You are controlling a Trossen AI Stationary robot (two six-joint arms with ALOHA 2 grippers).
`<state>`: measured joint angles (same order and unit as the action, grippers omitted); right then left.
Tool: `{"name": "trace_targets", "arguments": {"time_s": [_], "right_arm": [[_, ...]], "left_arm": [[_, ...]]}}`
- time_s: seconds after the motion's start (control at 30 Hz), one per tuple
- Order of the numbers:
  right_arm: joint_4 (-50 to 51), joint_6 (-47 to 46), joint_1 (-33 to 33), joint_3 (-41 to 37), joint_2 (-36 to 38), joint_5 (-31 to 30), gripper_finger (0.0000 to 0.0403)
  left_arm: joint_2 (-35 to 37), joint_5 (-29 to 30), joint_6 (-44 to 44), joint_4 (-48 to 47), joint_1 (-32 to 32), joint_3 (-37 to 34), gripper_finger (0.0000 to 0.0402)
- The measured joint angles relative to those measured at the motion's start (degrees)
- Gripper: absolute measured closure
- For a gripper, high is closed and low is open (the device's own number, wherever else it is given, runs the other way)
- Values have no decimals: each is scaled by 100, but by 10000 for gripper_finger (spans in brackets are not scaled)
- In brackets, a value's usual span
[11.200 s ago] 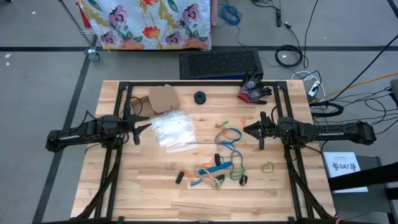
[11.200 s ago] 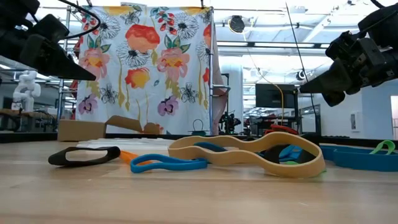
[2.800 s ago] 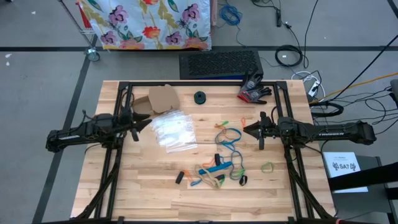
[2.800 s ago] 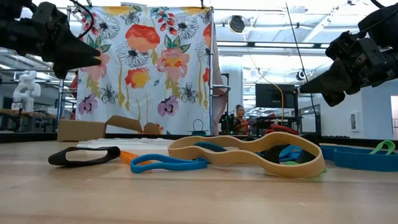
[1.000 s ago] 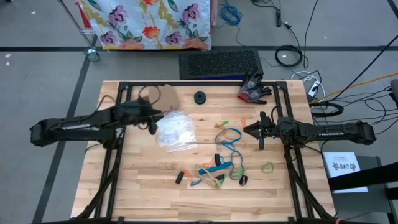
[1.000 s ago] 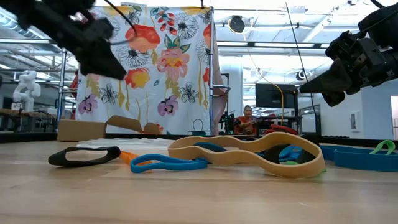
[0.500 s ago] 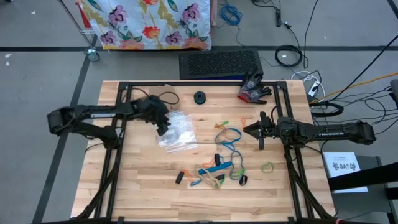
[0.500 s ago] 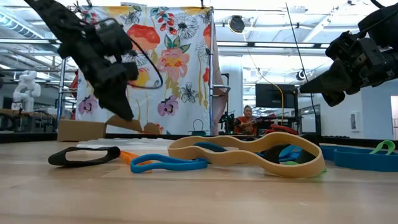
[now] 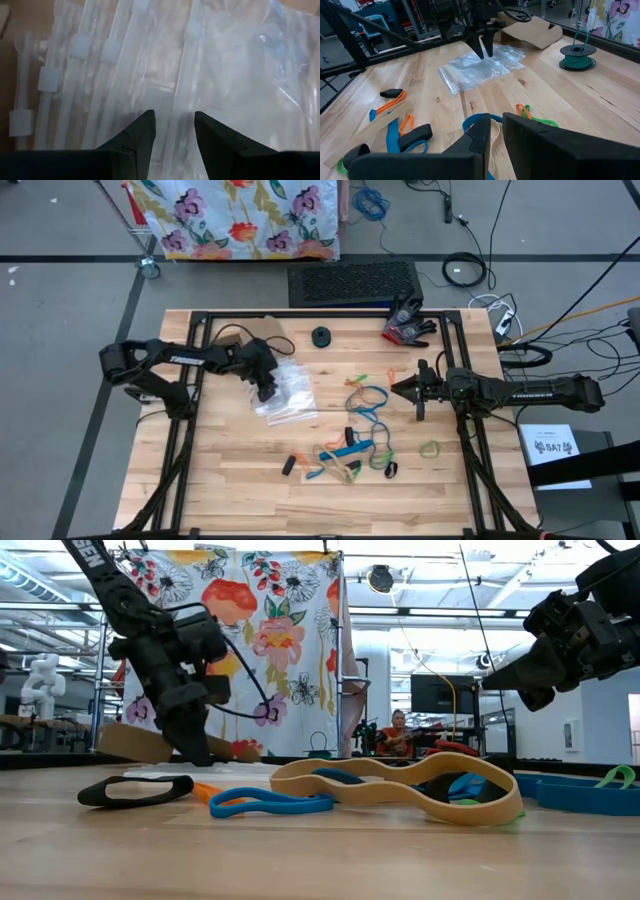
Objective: Sort rubber bands
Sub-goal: Open the transparent zip bag
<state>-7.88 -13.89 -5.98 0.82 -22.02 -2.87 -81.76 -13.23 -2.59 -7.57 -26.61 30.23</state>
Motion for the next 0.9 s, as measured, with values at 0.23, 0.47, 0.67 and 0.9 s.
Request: {"name": "trace_targets", "arguments": {"time_s": [0.23, 0.47, 0.67, 0.9], "right_arm": [[0, -2, 0, -1, -2, 0, 360], [0, 0, -2, -2, -2, 0, 360], [0, 0, 0, 0, 0, 0, 360], [-2, 0, -2, -2, -2, 1, 360]], "left_arm": [[-296, 406, 59, 72, 165, 24, 268], [-325, 742, 12, 155, 353, 10, 378], [-282, 832, -305, 165, 428, 61, 396], [47, 1172, -308, -878, 679, 614, 400]]}}
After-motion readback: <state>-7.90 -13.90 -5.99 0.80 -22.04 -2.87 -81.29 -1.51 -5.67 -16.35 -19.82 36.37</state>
